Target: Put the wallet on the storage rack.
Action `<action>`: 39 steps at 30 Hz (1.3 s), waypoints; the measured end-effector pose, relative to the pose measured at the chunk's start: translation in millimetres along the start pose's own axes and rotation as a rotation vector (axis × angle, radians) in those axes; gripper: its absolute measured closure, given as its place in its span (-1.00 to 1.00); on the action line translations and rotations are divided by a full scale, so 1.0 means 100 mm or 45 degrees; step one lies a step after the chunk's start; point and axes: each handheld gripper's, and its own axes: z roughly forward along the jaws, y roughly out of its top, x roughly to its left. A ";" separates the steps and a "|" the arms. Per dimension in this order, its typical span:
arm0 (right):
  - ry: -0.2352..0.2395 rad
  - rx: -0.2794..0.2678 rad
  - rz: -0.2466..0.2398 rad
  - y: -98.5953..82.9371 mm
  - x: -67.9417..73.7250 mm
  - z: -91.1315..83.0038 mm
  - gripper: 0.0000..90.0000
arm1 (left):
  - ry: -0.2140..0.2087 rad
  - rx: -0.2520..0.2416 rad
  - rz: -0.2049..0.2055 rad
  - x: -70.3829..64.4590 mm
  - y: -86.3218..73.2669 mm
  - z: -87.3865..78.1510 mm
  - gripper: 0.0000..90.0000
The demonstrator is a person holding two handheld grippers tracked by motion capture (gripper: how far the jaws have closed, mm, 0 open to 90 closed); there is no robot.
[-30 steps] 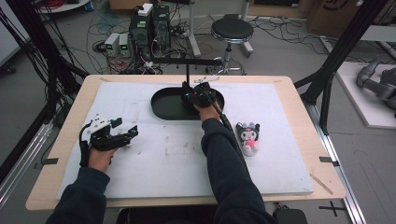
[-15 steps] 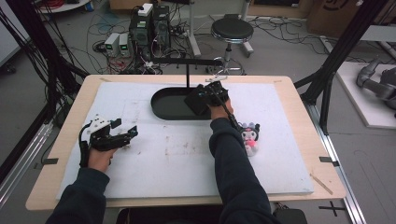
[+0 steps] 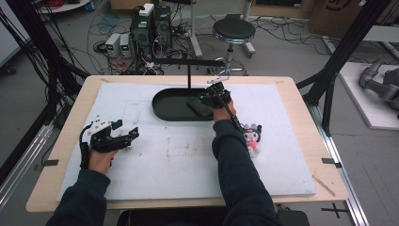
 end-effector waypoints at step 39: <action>0.070 -0.046 -0.065 -1.31 -0.74 -1.47 -0.51 | -0.010 -0.031 -0.015 0.00 0.01 -0.01 -0.53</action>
